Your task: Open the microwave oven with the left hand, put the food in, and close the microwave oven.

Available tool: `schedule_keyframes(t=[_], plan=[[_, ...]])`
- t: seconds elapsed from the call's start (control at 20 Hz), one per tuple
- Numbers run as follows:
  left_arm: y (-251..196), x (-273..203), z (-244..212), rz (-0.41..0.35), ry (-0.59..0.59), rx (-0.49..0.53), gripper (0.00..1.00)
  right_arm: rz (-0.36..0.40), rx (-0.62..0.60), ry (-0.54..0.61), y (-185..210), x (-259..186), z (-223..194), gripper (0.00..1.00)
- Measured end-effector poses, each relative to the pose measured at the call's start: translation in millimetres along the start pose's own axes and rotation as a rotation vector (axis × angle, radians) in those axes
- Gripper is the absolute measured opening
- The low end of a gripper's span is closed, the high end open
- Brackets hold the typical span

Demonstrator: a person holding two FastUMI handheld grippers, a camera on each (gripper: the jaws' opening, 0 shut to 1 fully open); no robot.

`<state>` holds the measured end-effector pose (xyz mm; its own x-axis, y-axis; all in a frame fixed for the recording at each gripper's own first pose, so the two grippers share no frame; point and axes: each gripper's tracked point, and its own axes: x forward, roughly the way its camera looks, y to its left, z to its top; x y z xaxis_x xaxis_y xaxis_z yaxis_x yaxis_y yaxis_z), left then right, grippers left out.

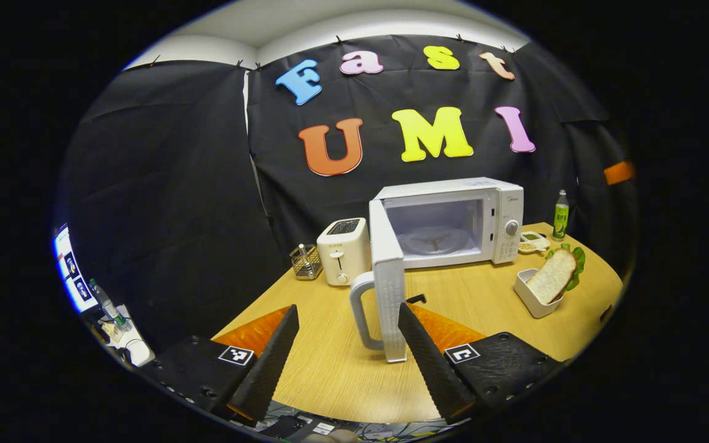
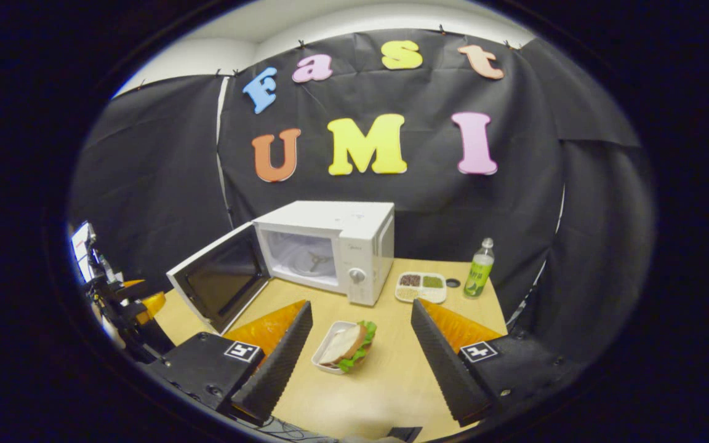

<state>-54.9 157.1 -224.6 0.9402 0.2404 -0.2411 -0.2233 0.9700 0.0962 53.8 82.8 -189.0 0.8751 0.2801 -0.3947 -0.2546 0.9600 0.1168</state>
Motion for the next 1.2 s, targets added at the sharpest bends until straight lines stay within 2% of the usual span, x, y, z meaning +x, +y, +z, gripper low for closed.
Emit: schedule_keyframes(t=[0.1, 0.25, 0.3, 0.35, 0.5, 0.55, 0.6, 0.65, 0.7, 0.75, 0.8, 0.85, 0.9, 1.05, 1.1, 1.15, 1.2], plan=[[-9, -10, 22, -0.007, -0.037, 0.005, 0.97, 0.026, 0.039, 0.066, -4, 24, -27, 1.00], [-24, -19, 51, -0.024, -0.075, 0.017, 0.96, 0.073, 0.110, 0.175, -8, 61, -64, 0.88], [-30, -21, 60, -0.028, -0.082, 0.020, 0.97, 0.094, 0.136, 0.211, -9, 73, -77, 0.87], [-36, -22, 67, -0.029, -0.089, 0.027, 0.97, 0.119, 0.164, 0.248, -9, 85, -87, 0.97], [-48, -26, 83, -0.010, -0.089, 0.051, 0.96, 0.197, 0.274, 0.349, -5, 117, -109, 0.95], [-52, -25, 88, 0.000, -0.090, 0.054, 0.97, 0.224, 0.314, 0.375, -5, 125, -112, 0.80], [-56, -25, 91, 0.011, -0.085, 0.054, 0.96, 0.241, 0.351, 0.406, -5, 133, -116, 0.79], [-59, -25, 93, 0.023, -0.080, 0.052, 0.96, 0.263, 0.390, 0.441, -5, 139, -119, 0.71], [-63, -25, 94, 0.035, -0.075, 0.046, 0.96, 0.283, 0.429, 0.479, -4, 142, -123, 0.78], [-65, -24, 94, 0.043, -0.064, 0.041, 0.96, 0.296, 0.470, 0.521, -2, 144, -125, 0.59], [-65, -25, 91, 0.063, -0.043, 0.042, 0.96, 0.321, 0.509, 0.552, 1, 146, -126, 0.52], [-64, -25, 91, 0.082, -0.038, 0.053, 0.96, 0.325, 0.542, 0.580, 0, 147, -128, 0.54], [-63, -26, 93, 0.096, -0.035, 0.059, 0.96, 0.345, 0.569, 0.596, 2, 145, -126, 0.36], [-61, -30, 93, 0.130, -0.027, 0.055, 0.96, 0.371, 0.564, 0.622, 3, 141, -121, 0.31], [-61, -30, 93, 0.136, -0.028, 0.048, 0.96, 0.374, 0.554, 0.617, 4, 139, -115, 0.38], [-61, -30, 92, 0.136, -0.026, 0.036, 0.96, 0.380, 0.543, 0.604, 5, 137, -107, 0.29], [-62, -31, 91, 0.132, -0.021, 0.027, 0.96, 0.389, 0.530, 0.582, 9, 133, -96, 0.29]])
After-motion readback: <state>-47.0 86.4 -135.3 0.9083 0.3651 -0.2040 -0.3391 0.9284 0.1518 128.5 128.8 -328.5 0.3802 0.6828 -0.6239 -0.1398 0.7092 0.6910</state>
